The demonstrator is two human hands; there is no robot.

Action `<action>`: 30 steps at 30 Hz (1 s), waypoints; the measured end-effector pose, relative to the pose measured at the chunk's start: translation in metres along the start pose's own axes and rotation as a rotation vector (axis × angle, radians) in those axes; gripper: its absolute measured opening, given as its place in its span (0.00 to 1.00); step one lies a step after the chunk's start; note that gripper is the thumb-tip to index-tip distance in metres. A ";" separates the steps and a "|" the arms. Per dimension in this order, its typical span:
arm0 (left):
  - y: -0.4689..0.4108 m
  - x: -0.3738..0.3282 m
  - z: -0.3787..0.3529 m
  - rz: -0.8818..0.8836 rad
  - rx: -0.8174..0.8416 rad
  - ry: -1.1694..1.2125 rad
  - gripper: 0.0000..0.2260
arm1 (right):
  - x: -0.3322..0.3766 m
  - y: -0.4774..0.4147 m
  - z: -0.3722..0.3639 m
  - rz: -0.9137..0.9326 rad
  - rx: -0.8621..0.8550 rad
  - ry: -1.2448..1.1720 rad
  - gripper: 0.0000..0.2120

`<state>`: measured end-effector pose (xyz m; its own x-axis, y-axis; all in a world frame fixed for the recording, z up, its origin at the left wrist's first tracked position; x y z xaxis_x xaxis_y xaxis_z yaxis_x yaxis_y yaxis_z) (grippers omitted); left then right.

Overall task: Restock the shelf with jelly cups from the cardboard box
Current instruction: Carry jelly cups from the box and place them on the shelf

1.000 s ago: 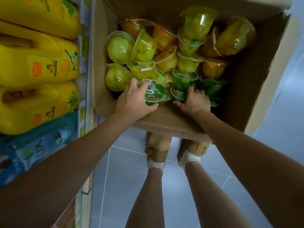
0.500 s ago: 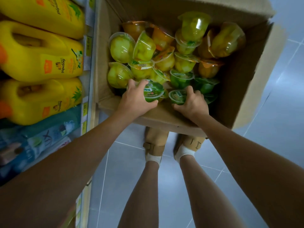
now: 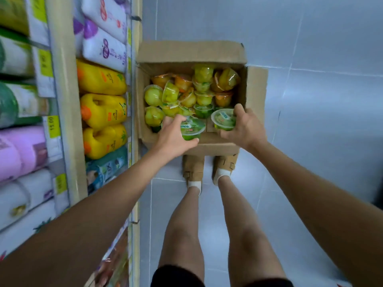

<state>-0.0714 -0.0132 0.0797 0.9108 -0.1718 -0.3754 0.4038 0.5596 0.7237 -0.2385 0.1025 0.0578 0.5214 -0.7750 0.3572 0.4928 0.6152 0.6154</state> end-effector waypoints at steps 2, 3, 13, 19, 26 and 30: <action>0.026 -0.019 0.022 -0.048 -0.003 -0.034 0.31 | 0.002 0.029 0.033 -0.020 -0.035 -0.028 0.29; 0.040 -0.029 0.033 -0.085 -0.012 -0.050 0.31 | 0.003 0.046 0.049 -0.025 -0.058 -0.046 0.29; 0.191 -0.148 0.119 -0.462 -0.022 -0.184 0.32 | 0.014 0.239 0.189 -0.128 -0.335 -0.412 0.27; 0.284 -0.214 0.105 -0.726 0.084 -0.260 0.32 | -0.006 0.365 0.216 -0.249 -0.546 -0.590 0.24; 0.382 -0.299 0.063 -1.001 0.184 -0.326 0.32 | -0.059 0.501 0.246 -0.386 -0.845 -0.652 0.23; 0.446 -0.352 0.029 -1.154 0.199 -0.344 0.32 | -0.096 0.584 0.268 -0.422 -0.993 -0.666 0.23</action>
<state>-0.2097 0.2735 0.5519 -0.0285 -0.7082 -0.7055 0.9692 -0.1922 0.1538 -0.1879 0.4972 0.5713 -0.1113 -0.6818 0.7231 0.9938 -0.0769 0.0805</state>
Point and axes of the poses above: each hand's wrist, its own y-axis away from the middle knuckle, its own z-axis out of the back of the hand, x = y × z, the point moved 2 cm from there along -y, towards the middle knuckle, and after that the axes turned 3 degrees about -x, right-handed, at the moved point
